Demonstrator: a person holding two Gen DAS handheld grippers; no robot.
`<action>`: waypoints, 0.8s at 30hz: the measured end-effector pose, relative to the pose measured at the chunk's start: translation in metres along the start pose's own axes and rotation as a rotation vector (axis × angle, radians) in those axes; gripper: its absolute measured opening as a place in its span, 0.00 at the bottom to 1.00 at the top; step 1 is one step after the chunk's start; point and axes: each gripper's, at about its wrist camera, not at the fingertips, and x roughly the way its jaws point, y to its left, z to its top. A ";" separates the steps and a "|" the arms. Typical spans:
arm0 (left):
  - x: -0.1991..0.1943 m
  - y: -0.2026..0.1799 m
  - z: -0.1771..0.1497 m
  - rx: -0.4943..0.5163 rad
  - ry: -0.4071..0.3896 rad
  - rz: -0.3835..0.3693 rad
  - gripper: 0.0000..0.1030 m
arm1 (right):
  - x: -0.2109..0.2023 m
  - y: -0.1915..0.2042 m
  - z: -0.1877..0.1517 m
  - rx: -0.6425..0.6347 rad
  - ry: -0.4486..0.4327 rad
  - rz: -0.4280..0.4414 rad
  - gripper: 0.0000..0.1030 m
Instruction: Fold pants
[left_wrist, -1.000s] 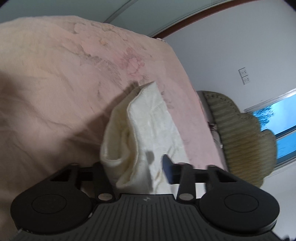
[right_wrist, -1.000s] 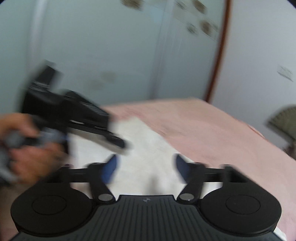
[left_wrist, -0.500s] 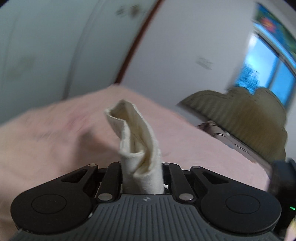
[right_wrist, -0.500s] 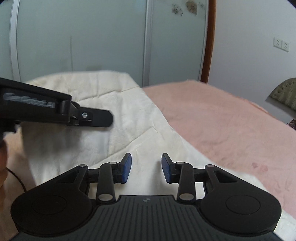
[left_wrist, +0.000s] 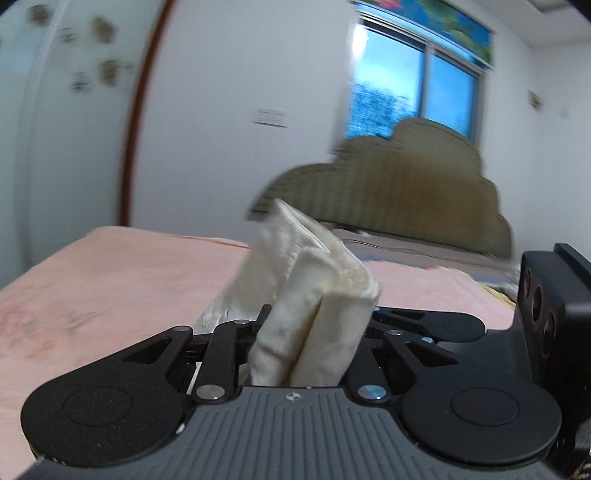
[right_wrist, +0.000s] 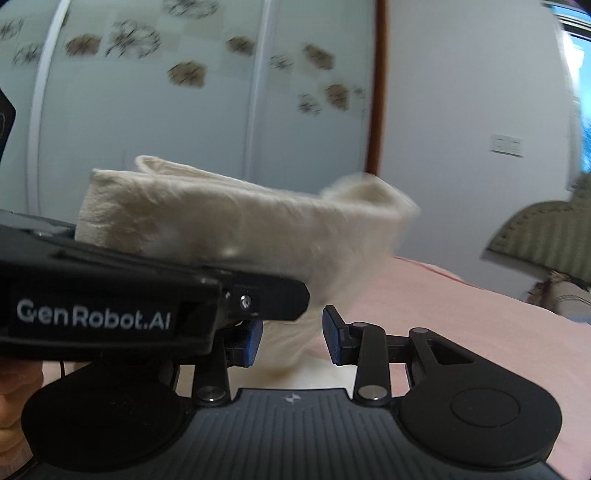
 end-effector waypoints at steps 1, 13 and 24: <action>0.007 -0.013 -0.002 0.016 0.008 -0.024 0.17 | -0.008 -0.009 -0.004 0.011 -0.003 -0.009 0.34; 0.070 -0.127 -0.045 0.144 0.117 -0.176 0.20 | -0.075 -0.104 -0.057 0.129 0.060 -0.100 0.35; 0.119 -0.142 -0.080 0.118 0.290 -0.251 0.31 | -0.082 -0.136 -0.096 0.239 0.261 -0.196 0.36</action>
